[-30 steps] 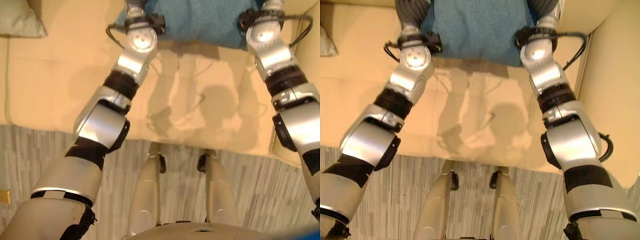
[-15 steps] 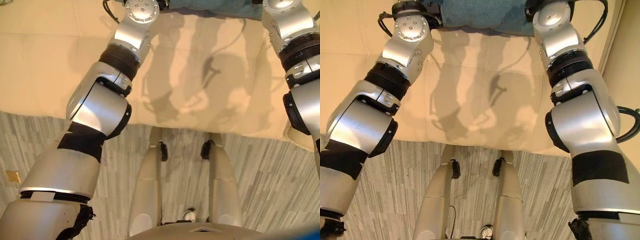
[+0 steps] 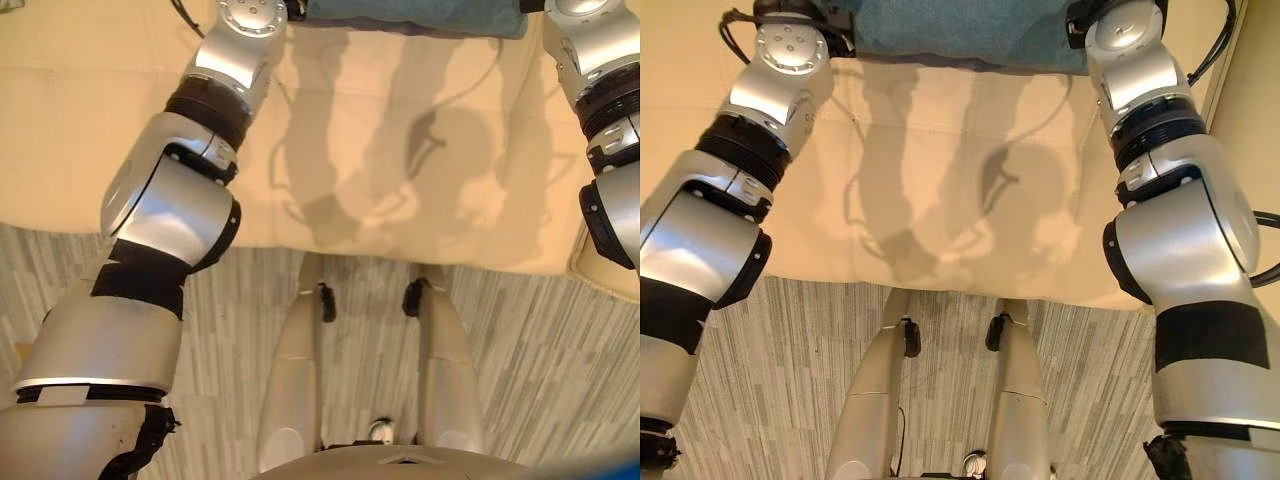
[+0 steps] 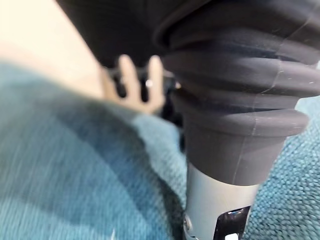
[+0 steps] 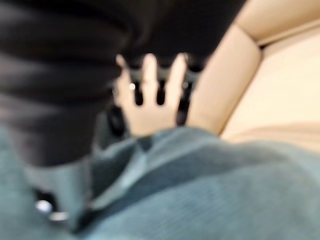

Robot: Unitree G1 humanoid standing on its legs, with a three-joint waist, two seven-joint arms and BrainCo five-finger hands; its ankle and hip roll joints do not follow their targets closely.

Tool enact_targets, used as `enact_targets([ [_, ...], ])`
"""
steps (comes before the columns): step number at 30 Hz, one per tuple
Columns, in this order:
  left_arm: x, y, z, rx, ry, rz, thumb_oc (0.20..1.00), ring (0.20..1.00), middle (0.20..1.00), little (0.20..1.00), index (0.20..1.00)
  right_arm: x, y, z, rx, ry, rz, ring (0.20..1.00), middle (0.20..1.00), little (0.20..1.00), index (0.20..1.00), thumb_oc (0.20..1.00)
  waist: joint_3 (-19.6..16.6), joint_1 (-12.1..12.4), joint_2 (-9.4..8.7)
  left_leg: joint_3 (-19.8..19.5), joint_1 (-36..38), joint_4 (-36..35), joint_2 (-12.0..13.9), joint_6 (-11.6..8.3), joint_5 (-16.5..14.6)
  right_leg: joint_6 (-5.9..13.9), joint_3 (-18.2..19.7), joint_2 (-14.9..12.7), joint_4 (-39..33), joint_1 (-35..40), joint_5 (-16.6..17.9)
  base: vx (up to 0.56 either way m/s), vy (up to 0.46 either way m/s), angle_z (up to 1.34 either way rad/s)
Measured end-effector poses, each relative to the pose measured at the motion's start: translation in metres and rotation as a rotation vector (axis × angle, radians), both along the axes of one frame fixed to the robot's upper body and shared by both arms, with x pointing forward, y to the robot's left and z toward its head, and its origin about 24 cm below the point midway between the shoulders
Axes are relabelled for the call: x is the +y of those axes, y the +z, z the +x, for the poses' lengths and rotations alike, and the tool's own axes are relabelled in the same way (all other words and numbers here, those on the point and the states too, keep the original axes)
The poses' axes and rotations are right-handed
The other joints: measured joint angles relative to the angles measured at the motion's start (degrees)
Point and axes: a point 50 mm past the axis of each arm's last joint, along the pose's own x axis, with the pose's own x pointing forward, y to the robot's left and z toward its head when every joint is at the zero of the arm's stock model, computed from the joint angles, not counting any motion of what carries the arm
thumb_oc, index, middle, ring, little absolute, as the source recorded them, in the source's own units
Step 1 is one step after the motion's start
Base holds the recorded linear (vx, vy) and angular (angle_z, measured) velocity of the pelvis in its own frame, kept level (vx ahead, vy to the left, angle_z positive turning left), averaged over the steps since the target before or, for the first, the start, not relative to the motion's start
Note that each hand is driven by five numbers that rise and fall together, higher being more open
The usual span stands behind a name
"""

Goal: Pick up all the scattered cushions and arrange them neatly on the sofa.

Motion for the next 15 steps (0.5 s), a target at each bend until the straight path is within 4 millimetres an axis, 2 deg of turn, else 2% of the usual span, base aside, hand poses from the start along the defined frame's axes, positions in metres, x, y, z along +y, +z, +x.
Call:
enact_targets([
  [1, 0.012, 0.004, -0.001, -0.005, 0.029, 0.034, 1.000, 1.000, 1.000, 1.000, 1.000, -0.007, 0.001, -0.001, 0.006, -0.010, -0.004, 1.000, 1.000, 1.000, 1.000, 1.000, 0.01, 0.27, 0.02, 0.04, 0.10, 0.00, -0.01, -0.12, 0.09, -0.01, 0.13, 0.00, 0.15, 0.01, 0.01, -0.03, -0.003, 0.00],
  [5, 0.037, 0.010, -0.006, -0.015, 0.101, 0.099, 1.000, 1.000, 1.000, 1.000, 1.000, -0.028, 0.004, -0.006, 0.021, -0.076, -0.067, 1.000, 1.000, 1.000, 1.000, 1.000, 0.01, 0.34, 0.02, 0.01, 0.53, 0.00, -0.07, -0.14, 0.28, -0.14, 0.14, -0.12, 0.72, 0.16, -0.09, -0.04, -0.003, 0.01],
  [8, 0.049, 0.013, -0.008, -0.020, 0.133, 0.120, 1.000, 1.000, 1.000, 1.000, 1.000, -0.042, 0.002, -0.009, 0.036, -0.116, -0.084, 1.000, 1.000, 1.000, 1.000, 1.000, 0.00, 0.28, 0.03, 0.03, 0.68, 0.26, -0.24, -0.06, 0.51, -0.51, 0.08, -0.46, 1.99, -0.09, -0.65, -0.02, -0.002, 0.04],
  [9, 0.055, 0.015, -0.010, -0.021, 0.159, 0.153, 1.000, 1.000, 1.000, 1.000, 1.000, -0.047, 0.001, -0.010, 0.044, -0.128, -0.099, 1.000, 1.000, 1.000, 1.000, 1.000, 0.00, 0.31, 0.03, -0.28, 0.79, 0.17, -0.22, -0.64, -0.10, -0.61, 0.04, -0.48, 2.16, 0.01, -0.92, -0.02, -0.012, 0.04],
  [10, 0.076, 0.016, -0.013, -0.014, 0.222, 0.155, 1.000, 1.000, 1.000, 1.000, 1.000, -0.066, 0.001, -0.015, 0.056, -0.181, -0.091, 1.000, 1.000, 1.000, 1.000, 1.000, 0.00, 0.45, 0.04, -0.28, 1.07, -0.12, -0.37, -0.85, 0.04, -0.69, -0.06, -0.46, 2.25, 0.05, -0.84, -0.09, -0.010, 0.01],
  [12, 0.106, 0.011, -0.017, 0.023, 0.302, 0.143, 1.000, 1.000, 1.000, 1.000, 1.000, -0.084, -0.001, -0.020, 0.066, -0.226, -0.092, 1.000, 1.000, 1.000, 1.000, 1.000, 0.00, 0.38, 0.03, -0.11, 1.61, -0.23, -0.37, -0.92, 0.01, -0.68, 0.25, -0.59, 2.58, 0.31, -1.00, 0.00, 0.000, 0.00],
  [15, 0.143, 0.013, -0.030, 0.030, 0.388, 0.116, 1.000, 1.000, 1.000, 1.000, 1.000, -0.110, -0.004, -0.030, 0.081, -0.299, -0.099, 1.000, 1.000, 1.000, 1.000, 1.000, 0.00, 0.33, 0.03, -0.12, 1.77, -0.22, -0.31, -0.63, 0.23, -0.70, 0.22, -0.53, 2.58, 0.45, -1.06, 0.00, 0.000, 0.00],
])
